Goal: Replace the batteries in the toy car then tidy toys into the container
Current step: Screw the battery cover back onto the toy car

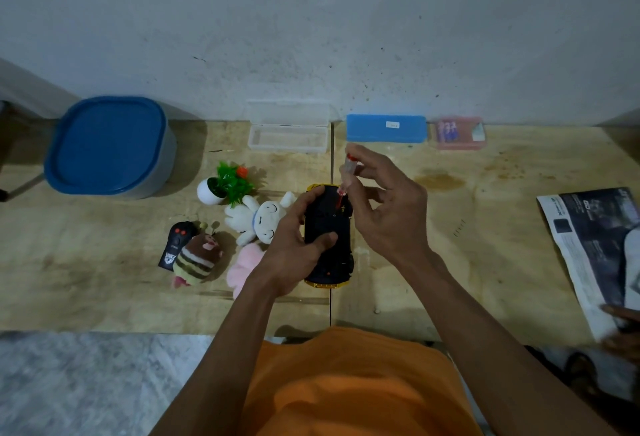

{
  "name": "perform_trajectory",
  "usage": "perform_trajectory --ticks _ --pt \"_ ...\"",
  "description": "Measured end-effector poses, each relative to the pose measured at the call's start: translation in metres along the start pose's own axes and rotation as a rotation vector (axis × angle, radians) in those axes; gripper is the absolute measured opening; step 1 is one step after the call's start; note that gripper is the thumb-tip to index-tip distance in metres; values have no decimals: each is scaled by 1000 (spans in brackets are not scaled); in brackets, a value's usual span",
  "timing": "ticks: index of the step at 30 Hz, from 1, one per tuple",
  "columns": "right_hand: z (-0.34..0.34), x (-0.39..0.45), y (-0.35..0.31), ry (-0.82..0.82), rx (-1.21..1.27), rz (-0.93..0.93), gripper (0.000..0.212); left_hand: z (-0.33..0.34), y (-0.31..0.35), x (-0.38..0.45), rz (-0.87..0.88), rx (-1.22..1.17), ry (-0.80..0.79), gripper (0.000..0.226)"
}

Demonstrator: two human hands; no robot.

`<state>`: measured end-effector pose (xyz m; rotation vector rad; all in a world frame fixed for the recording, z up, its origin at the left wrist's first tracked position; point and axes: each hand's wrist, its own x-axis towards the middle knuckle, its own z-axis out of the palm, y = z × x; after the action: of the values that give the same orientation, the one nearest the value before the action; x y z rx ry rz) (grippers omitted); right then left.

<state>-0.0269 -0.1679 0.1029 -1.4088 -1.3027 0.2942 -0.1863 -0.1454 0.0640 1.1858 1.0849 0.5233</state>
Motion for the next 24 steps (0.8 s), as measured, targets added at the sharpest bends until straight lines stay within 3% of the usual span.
perform_trajectory --ticks 11,17,24 --pt "8 -9 -5 58 -19 54 34 -6 -6 -5 -7 -56 4 72" --pt "8 -22 -3 -37 -25 33 35 -14 -17 -8 10 -47 0 72" --pt "7 -26 -1 1 -66 77 38 -11 -30 -13 -9 -49 -10 74"
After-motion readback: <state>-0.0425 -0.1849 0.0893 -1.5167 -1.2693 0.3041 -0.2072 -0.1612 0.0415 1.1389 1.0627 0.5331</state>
